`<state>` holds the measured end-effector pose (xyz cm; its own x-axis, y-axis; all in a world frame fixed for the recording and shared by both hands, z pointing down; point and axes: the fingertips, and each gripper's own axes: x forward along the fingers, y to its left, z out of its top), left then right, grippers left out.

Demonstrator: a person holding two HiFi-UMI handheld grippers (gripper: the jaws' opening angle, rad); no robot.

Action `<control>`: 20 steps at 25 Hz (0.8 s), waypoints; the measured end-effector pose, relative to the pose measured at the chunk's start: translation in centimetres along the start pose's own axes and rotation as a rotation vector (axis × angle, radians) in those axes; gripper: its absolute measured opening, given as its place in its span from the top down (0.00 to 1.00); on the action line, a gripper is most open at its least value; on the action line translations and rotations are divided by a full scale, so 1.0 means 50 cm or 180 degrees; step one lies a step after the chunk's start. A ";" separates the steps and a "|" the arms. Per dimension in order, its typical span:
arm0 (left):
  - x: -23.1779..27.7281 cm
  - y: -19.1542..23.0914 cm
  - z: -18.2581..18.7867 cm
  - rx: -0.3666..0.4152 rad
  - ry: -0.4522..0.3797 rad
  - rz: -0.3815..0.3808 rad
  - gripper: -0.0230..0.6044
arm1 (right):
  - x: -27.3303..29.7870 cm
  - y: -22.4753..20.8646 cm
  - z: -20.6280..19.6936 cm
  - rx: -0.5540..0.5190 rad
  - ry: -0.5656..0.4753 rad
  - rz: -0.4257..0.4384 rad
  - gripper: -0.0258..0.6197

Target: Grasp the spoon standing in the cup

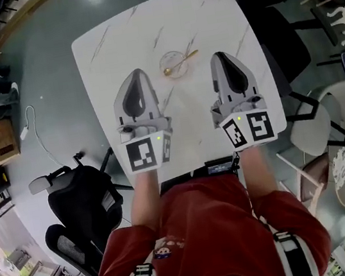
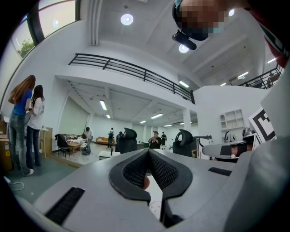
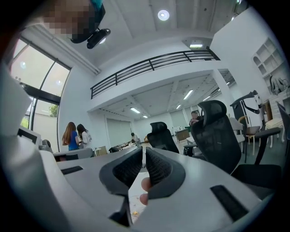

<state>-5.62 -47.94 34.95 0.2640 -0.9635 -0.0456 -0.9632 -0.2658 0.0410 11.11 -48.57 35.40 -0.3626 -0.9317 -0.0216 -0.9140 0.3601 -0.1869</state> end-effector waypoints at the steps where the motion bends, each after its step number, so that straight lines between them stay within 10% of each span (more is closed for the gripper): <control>1: 0.007 0.000 -0.011 0.0001 0.0032 0.0008 0.96 | 0.006 -0.008 -0.016 0.0025 0.0051 0.0007 0.94; 20: 0.074 0.014 -0.138 0.0047 0.0409 0.0076 0.96 | 0.105 -0.052 -0.264 0.0616 0.0868 0.0165 0.79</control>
<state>-4.98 -51.90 41.72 0.2445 -0.9660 0.0835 -0.9696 -0.2432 0.0257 9.19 -53.75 48.74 -0.4670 -0.8558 0.2226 -0.8510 0.3665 -0.3761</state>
